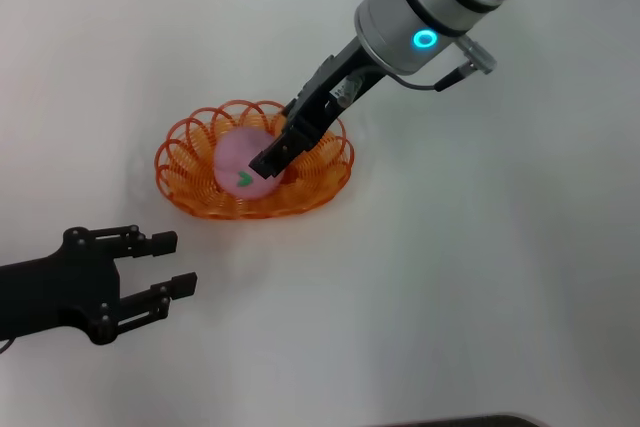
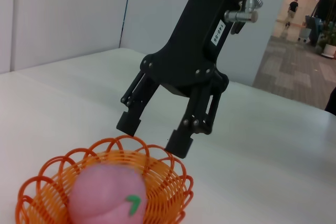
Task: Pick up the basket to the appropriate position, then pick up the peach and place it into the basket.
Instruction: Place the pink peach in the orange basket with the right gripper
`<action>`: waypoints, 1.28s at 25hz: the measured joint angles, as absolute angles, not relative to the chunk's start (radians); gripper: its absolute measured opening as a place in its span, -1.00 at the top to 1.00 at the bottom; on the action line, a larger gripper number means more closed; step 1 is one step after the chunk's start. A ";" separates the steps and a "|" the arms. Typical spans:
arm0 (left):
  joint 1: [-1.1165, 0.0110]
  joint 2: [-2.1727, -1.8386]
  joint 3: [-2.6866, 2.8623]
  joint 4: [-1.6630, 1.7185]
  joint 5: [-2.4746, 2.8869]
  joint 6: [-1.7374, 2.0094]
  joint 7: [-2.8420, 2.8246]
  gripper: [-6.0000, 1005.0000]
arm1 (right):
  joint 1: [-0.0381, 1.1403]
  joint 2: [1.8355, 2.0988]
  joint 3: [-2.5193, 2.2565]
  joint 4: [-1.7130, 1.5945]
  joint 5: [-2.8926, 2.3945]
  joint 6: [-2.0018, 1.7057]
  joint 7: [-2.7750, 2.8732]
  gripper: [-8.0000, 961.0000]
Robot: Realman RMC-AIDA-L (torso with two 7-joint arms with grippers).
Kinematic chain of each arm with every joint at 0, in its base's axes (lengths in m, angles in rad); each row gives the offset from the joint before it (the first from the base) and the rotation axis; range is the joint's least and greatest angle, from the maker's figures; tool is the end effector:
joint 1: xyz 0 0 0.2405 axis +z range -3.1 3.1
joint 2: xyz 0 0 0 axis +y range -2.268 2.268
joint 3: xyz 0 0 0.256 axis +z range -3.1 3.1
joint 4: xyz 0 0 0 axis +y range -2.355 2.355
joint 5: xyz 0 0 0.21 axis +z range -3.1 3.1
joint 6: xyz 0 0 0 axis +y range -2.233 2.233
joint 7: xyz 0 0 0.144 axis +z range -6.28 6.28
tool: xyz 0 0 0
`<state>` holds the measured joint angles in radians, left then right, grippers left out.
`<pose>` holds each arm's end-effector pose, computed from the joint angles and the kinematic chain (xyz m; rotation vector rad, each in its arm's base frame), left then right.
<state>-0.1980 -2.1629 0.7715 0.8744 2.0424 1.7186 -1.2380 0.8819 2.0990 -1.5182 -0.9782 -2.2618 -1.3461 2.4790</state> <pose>-0.3072 0.2279 -0.0096 -2.8005 -0.5861 -0.6218 0.1028 0.3707 -0.0805 -2.9214 0.7812 -0.2783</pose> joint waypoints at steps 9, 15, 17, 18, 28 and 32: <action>-0.202 -2.163 0.758 0.870 2.036 1.727 -1.238 -0.02 | 0.709 2.089 -1.310 -0.979 -1.977 -1.370 2.150 -0.98; -0.207 -2.163 0.735 0.867 2.035 1.736 -1.238 -0.02 | 0.568 2.086 -1.114 -0.941 -1.833 -1.511 1.870 -0.97; -0.207 -2.163 0.734 0.867 2.035 1.736 -1.238 -0.02 | 0.534 2.085 -1.068 -0.901 -1.826 -1.575 1.759 -0.97; -0.207 -2.163 0.734 0.867 2.035 1.736 -1.237 -0.02 | 0.520 2.085 -1.051 -0.879 -1.824 -1.596 1.708 -0.97; -0.203 -2.162 0.716 0.851 2.043 1.730 -1.202 -0.02 | 0.385 2.084 -0.979 -0.660 -1.828 -1.639 1.319 -0.97; -0.199 -2.163 0.718 0.828 2.045 1.727 -1.200 -0.02 | 0.353 2.084 -0.943 -0.593 -1.829 -1.625 1.209 -0.97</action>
